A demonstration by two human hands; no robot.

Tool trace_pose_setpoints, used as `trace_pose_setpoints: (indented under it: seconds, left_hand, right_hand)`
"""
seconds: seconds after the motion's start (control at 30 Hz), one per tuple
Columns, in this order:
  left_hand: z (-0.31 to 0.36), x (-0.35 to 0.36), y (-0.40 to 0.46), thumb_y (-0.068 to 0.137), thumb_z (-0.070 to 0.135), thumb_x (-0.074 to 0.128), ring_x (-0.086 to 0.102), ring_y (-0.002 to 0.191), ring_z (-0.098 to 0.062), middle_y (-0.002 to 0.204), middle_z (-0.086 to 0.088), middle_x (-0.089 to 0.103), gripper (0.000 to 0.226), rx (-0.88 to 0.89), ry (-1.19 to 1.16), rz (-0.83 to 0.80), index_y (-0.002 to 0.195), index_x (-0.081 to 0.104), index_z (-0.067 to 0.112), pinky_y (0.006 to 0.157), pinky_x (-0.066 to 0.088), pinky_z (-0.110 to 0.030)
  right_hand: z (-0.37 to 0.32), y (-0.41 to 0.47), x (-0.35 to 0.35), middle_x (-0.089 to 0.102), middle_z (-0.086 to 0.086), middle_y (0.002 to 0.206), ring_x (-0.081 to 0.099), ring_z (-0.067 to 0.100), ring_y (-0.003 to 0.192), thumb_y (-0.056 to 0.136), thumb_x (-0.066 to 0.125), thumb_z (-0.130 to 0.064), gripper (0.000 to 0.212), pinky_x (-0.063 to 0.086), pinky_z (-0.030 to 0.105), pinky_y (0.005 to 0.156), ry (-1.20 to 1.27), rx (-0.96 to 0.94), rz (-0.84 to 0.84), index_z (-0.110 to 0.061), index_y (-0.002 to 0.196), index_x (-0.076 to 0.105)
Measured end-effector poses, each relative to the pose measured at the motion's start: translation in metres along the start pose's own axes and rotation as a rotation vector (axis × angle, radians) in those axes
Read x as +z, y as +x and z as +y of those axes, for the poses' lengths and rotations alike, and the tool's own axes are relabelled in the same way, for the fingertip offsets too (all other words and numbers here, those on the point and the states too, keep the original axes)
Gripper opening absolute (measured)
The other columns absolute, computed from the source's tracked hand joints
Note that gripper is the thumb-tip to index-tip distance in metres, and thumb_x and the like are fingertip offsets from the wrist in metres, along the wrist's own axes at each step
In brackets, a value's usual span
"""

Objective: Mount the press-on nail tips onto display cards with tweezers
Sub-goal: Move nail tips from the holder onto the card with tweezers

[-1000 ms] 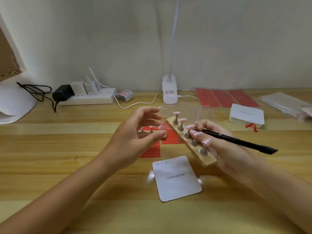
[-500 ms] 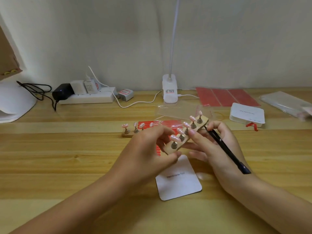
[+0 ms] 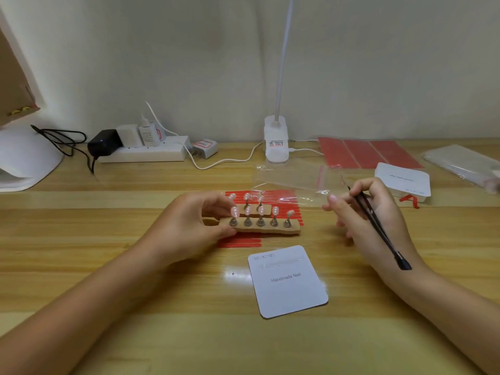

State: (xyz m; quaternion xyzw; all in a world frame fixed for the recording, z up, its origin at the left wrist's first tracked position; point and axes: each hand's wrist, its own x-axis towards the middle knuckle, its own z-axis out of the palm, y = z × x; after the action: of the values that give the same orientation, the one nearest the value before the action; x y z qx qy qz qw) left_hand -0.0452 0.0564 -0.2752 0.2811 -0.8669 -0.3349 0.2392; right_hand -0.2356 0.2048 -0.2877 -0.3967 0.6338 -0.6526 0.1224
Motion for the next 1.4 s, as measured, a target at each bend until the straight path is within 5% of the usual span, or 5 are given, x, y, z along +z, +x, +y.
trace_pose_setpoints:
  seconds: [0.3, 0.53, 0.63, 0.83, 1.4]
  left_hand:
    - [-0.001, -0.001, -0.002, 0.067, 0.017, 0.081, 0.056, 0.085, 0.017, 0.084, 0.019, 0.065, 0.035, -0.009, 0.143, -0.048, 0.083, 0.059, 0.039, 0.065, 0.040, 0.000]
    - [0.035, -0.020, -0.004, 0.054, 0.067, 0.058, 0.057, 0.081, 0.009, 0.083, 0.023, 0.062, 0.046, 0.102, 0.292, 0.030, 0.092, 0.061, 0.039, 0.064, 0.045, -0.016]
    - [0.050, -0.003, 0.002, 0.068, 0.049, 0.067, 0.056, 0.088, 0.004, 0.092, 0.020, 0.060, 0.042, 0.189, 0.251, -0.050, 0.106, 0.059, 0.032, 0.073, 0.046, -0.017]
    - [0.048, 0.038, 0.014, 0.078, 0.029, 0.071, 0.055, 0.089, -0.002, 0.097, 0.018, 0.061, 0.043, 0.187, 0.255, -0.097, 0.117, 0.052, 0.033, 0.075, 0.046, -0.027]
    - [0.039, 0.051, 0.021, 0.077, 0.019, 0.072, 0.051, 0.072, 0.001, 0.074, 0.021, 0.060, 0.030, 0.159, 0.150, -0.022, 0.104, 0.060, 0.028, 0.068, 0.044, -0.027]
  right_hand:
    - [-0.001, -0.002, -0.004, 0.062, -0.009, 0.060, 0.046, 0.001, 0.048, 0.088, 0.032, -0.061, 0.040, 0.039, 0.012, 0.050, -0.151, -0.051, -0.147, -0.026, 0.081, 0.049]
    - [0.000, 0.005, -0.015, 0.053, -0.010, 0.067, 0.048, -0.003, 0.060, 0.093, 0.037, -0.052, 0.030, 0.040, 0.010, 0.059, -0.174, -0.095, -0.178, -0.034, 0.085, 0.060]
    - [0.001, 0.003, -0.013, 0.065, -0.003, 0.072, 0.057, -0.003, 0.065, 0.087, 0.055, -0.038, 0.010, 0.045, 0.015, 0.064, -0.103, -0.102, -0.157, -0.029, 0.081, 0.056]
    - [0.002, -0.004, -0.010, 0.072, -0.006, 0.076, 0.067, 0.003, 0.068, 0.062, 0.069, -0.049, 0.031, 0.051, 0.015, 0.060, -0.093, -0.150, -0.136, -0.023, 0.072, 0.056]
    - [0.007, -0.007, -0.002, 0.060, -0.019, 0.067, 0.063, 0.002, 0.070, 0.070, 0.074, -0.024, 0.017, 0.046, 0.007, 0.064, -0.398, -0.541, -0.208, -0.011, 0.069, 0.064]
